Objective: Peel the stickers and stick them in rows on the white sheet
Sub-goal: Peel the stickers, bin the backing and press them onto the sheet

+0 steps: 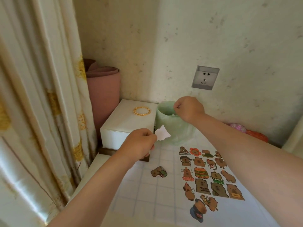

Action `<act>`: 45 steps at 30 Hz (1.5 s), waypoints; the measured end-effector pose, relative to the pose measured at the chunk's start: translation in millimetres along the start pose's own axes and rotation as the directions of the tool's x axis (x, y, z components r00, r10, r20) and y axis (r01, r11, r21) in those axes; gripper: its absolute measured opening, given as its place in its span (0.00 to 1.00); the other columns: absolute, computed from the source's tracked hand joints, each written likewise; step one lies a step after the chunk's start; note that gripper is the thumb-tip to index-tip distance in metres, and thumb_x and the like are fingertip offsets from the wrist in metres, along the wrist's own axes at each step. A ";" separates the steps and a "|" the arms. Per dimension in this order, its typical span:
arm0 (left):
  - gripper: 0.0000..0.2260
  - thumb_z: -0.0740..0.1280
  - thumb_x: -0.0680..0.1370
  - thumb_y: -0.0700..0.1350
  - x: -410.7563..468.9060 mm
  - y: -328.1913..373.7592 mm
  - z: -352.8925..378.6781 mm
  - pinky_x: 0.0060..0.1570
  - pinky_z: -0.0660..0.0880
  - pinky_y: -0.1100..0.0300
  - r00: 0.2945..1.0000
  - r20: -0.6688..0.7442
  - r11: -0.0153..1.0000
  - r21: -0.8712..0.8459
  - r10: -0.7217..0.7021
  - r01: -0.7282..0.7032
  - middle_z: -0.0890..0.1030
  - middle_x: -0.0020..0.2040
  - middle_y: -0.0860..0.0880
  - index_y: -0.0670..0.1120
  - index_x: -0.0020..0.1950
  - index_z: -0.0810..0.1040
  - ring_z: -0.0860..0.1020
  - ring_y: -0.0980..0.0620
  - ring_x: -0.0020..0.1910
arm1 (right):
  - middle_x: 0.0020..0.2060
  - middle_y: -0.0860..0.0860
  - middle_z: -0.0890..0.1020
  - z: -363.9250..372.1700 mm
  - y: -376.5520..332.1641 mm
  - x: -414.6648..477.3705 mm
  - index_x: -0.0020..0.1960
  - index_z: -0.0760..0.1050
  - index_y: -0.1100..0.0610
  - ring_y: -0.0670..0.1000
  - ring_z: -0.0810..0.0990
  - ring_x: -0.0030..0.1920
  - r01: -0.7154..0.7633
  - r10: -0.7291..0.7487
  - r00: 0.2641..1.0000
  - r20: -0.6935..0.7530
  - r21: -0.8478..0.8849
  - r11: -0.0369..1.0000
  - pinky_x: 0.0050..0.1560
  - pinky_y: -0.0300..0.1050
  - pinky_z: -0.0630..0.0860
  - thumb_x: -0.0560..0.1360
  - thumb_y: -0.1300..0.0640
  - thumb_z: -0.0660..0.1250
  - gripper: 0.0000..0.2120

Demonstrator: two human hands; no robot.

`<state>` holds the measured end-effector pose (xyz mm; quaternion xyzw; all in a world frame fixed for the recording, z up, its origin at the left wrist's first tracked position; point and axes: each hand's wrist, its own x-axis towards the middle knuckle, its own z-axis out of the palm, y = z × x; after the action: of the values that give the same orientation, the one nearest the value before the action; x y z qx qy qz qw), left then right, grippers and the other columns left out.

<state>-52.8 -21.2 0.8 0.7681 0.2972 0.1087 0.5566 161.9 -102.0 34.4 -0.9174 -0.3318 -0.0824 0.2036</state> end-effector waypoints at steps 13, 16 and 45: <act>0.05 0.62 0.77 0.43 -14.0 13.9 25.6 0.29 0.67 0.63 0.978 0.142 0.979 -0.120 -0.150 0.167 0.76 0.33 0.50 0.45 0.44 0.76 0.70 0.52 0.27 | 0.51 0.38 0.74 -34.4 19.7 -129.6 0.53 0.78 0.44 0.41 0.74 0.34 0.456 -0.453 0.890 -0.049 0.132 0.880 0.36 0.33 0.66 0.70 0.49 0.75 0.13; 0.04 0.63 0.75 0.44 -21.5 14.4 39.2 0.28 0.65 0.62 0.954 0.227 0.960 -0.151 -0.197 0.234 0.75 0.34 0.50 0.45 0.43 0.75 0.70 0.52 0.28 | 0.50 0.39 0.74 -29.9 32.8 -152.7 0.51 0.78 0.43 0.44 0.73 0.31 0.513 -0.512 0.857 -0.062 0.007 0.858 0.32 0.35 0.65 0.69 0.46 0.77 0.12; 0.07 0.70 0.78 0.48 -61.0 22.3 160.0 0.28 0.69 0.71 0.961 0.268 0.995 0.057 0.067 -0.085 0.80 0.36 0.53 0.47 0.44 0.84 0.76 0.59 0.30 | 0.37 0.53 0.84 -63.1 124.2 -227.3 0.51 0.83 0.54 0.46 0.74 0.25 -0.589 0.380 0.807 0.452 0.662 0.463 0.27 0.39 0.65 0.72 0.59 0.77 0.09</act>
<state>-14.5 -187.5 -25.7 0.8051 0.1937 0.0161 0.5604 66.4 -346.3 -13.2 -0.7937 -0.0786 0.2430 0.5520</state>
